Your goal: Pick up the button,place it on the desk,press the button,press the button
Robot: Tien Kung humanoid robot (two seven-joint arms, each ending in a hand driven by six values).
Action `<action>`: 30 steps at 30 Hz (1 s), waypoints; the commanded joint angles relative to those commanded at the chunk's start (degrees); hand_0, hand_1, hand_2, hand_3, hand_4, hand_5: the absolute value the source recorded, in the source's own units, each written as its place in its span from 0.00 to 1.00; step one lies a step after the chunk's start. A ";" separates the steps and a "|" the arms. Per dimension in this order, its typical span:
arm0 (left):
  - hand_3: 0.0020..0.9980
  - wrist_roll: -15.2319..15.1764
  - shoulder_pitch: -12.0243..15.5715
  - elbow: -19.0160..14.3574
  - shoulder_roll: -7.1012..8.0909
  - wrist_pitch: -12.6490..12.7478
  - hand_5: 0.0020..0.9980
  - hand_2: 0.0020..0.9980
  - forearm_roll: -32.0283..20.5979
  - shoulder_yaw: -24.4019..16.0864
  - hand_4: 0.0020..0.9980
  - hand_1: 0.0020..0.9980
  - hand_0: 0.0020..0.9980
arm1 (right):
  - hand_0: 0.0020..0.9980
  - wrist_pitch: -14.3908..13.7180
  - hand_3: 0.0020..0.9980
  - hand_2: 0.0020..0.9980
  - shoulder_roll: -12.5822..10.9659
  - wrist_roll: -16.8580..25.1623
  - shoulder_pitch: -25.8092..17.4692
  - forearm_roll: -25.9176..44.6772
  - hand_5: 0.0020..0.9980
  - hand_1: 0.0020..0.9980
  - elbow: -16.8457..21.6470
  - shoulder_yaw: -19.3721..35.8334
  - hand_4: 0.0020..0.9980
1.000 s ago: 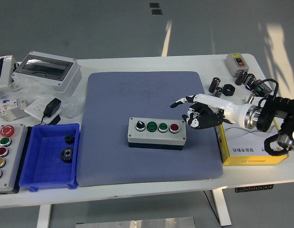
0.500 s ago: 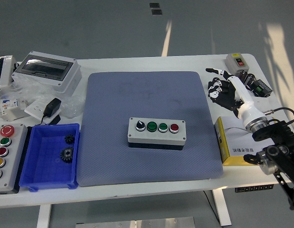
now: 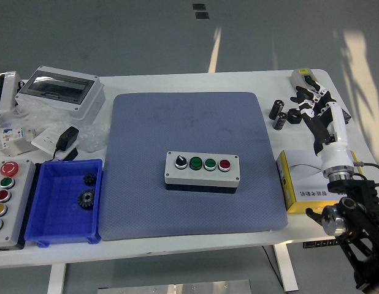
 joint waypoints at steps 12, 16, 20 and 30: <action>0.60 -0.90 -0.09 0.00 1.38 -0.24 0.18 0.55 -1.41 1.88 0.59 0.57 0.62 | 0.83 0.06 0.82 0.81 0.73 -0.38 -0.60 -0.78 0.92 0.82 0.04 1.87 0.89; 0.60 -1.50 -0.29 0.00 1.61 -0.38 0.19 0.55 -1.60 2.33 0.60 0.57 0.62 | 0.82 0.10 0.81 0.80 0.89 -0.63 -0.88 -0.66 0.90 0.82 -0.30 1.65 0.90; 0.60 -1.59 -0.40 0.00 1.44 -0.46 0.19 0.55 -1.45 2.45 0.61 0.57 0.62 | 0.82 -0.03 0.80 0.80 1.05 -0.85 -1.30 -0.66 0.88 0.82 -0.34 1.98 0.90; 0.61 -1.05 -0.30 0.00 1.04 -0.44 0.19 0.55 -0.67 2.03 0.61 0.57 0.62 | 0.82 -0.29 0.80 0.80 1.22 -1.09 -1.49 -1.25 0.90 0.81 -0.09 2.12 0.90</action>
